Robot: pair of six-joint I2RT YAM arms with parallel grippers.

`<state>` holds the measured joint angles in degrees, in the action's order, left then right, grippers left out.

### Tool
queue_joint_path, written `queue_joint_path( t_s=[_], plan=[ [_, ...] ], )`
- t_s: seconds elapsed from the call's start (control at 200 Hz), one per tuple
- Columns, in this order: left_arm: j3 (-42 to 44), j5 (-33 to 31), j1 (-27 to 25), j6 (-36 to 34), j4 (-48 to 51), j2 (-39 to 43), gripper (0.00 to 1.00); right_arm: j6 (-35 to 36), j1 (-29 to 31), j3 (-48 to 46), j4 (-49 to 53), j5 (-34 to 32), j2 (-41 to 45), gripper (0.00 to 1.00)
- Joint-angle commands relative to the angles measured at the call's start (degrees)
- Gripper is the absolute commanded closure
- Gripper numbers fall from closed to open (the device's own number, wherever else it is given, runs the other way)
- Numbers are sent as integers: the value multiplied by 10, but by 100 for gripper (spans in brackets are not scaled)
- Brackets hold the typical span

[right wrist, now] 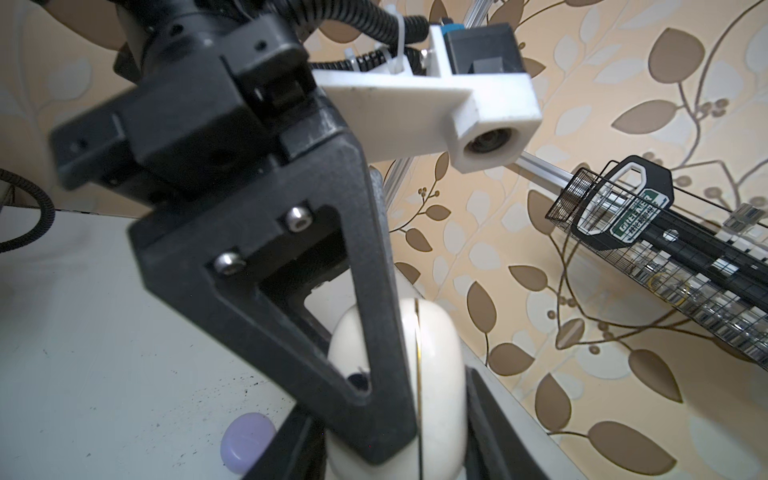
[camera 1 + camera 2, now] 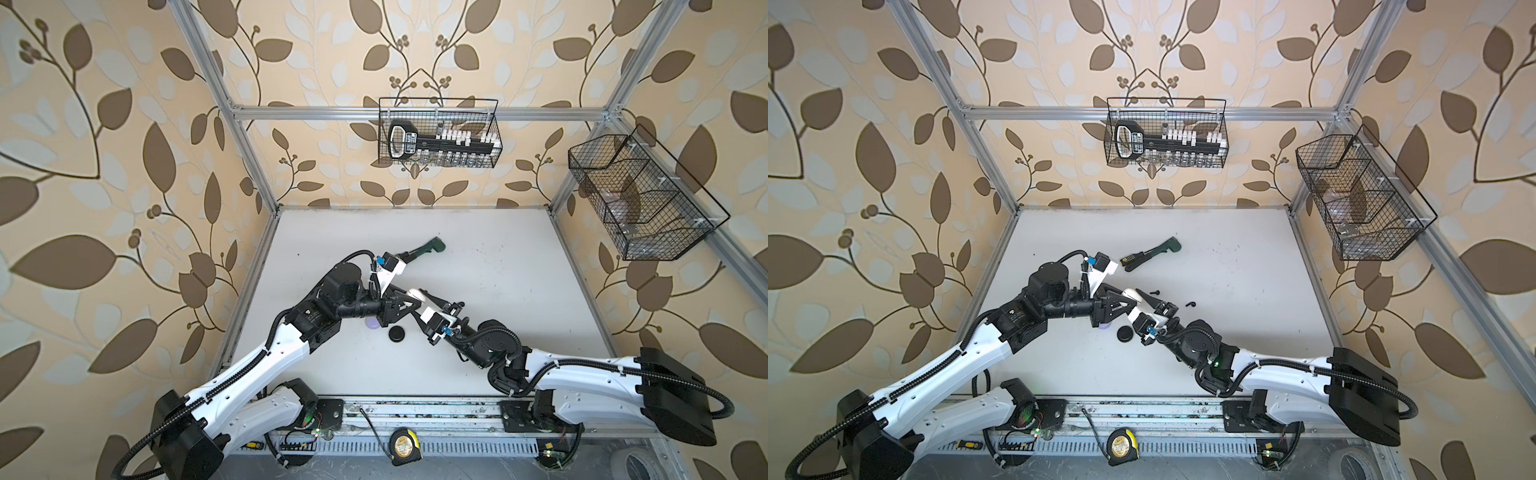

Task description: Insert the wireless bluetooth earbuds into the charging case

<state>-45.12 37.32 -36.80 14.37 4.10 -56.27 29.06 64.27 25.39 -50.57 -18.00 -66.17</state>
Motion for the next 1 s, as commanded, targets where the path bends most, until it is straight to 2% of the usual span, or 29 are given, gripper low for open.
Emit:
queue_joint_path(
  t_s=[0.0,0.06,0.195,0.545,0.67,0.845,0.94,0.995],
  plan=[
    [2,22,-6,-11,-18,-2,74,22,1,11,-35,10,-1,99],
    [5,21,-6,-9,-20,1,64,30,-1,9,-39,8,-3,99],
    [6,27,-6,-16,-17,11,59,55,-13,4,-33,10,5,100],
    [3,47,-13,-24,-19,7,75,65,-28,-11,18,81,48,99],
    [1,49,-16,-26,-18,4,71,68,-25,-9,30,92,50,99],
    [3,47,-18,-26,-20,4,70,72,-23,-9,28,93,48,99],
    [-1,49,-20,-32,-15,1,76,73,-21,-6,29,89,50,99],
    [-1,46,-20,-32,-15,0,74,75,-21,-4,33,89,52,99]
  ],
)
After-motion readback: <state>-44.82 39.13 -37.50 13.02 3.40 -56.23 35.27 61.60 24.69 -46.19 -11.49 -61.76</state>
